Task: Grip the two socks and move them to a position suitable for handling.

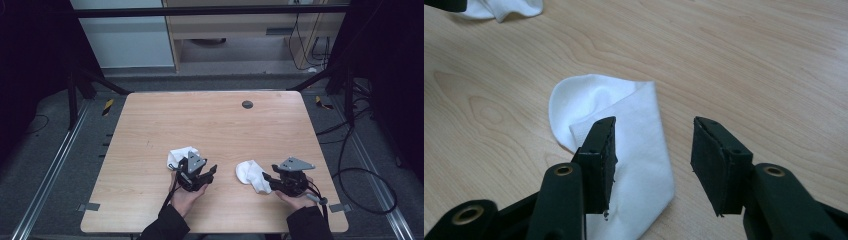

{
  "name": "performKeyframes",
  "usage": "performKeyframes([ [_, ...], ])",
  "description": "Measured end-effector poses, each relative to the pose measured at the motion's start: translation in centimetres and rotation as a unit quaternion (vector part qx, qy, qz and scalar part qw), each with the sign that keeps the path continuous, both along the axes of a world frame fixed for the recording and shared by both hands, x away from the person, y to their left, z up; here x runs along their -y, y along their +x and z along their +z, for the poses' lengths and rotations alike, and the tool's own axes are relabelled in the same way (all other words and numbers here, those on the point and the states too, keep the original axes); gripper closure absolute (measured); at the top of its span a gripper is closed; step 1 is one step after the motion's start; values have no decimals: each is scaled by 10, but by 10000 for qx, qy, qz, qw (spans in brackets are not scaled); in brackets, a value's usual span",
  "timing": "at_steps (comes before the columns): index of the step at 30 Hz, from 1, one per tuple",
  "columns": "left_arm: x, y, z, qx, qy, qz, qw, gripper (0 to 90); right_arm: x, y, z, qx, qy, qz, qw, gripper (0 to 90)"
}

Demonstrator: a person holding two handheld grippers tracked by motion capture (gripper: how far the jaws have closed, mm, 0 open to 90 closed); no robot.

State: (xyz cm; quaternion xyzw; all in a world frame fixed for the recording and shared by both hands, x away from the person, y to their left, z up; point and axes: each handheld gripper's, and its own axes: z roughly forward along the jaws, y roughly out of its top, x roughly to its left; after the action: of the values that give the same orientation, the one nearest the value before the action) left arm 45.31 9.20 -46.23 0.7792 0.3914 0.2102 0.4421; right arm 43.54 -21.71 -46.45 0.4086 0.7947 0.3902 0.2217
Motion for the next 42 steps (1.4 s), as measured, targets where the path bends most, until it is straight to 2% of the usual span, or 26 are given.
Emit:
performKeyframes([
  [16,37,1,-8,-84,100,-238,9996,587,-3,-12,-11,-204,-99,269,9994,613],
  [18,42,2,-9,-51,170,-254,9995,587,-6,-13,-14,-244,-116,338,9991,625],
  [21,51,4,-13,-108,140,-270,9995,584,-8,-14,-16,-269,-149,376,9988,630],
  [24,59,6,-20,-168,248,-299,9991,585,-11,-15,-18,-297,-170,450,9984,642],
  [31,67,10,-28,-237,264,-282,9990,589,-14,-15,-21,-392,-149,569,9975,654],
  [38,72,14,-33,-361,263,-274,9986,618,-20,-14,-26,-524,-246,644,9962,670],
  [40,74,15,-36,-464,261,-286,9982,638,-22,-13,-29,-611,-286,708,9952,704],
  [42,75,15,-36,-484,270,-288,9981,645,-23,-13,-29,-625,-296,723,9950,715],
])
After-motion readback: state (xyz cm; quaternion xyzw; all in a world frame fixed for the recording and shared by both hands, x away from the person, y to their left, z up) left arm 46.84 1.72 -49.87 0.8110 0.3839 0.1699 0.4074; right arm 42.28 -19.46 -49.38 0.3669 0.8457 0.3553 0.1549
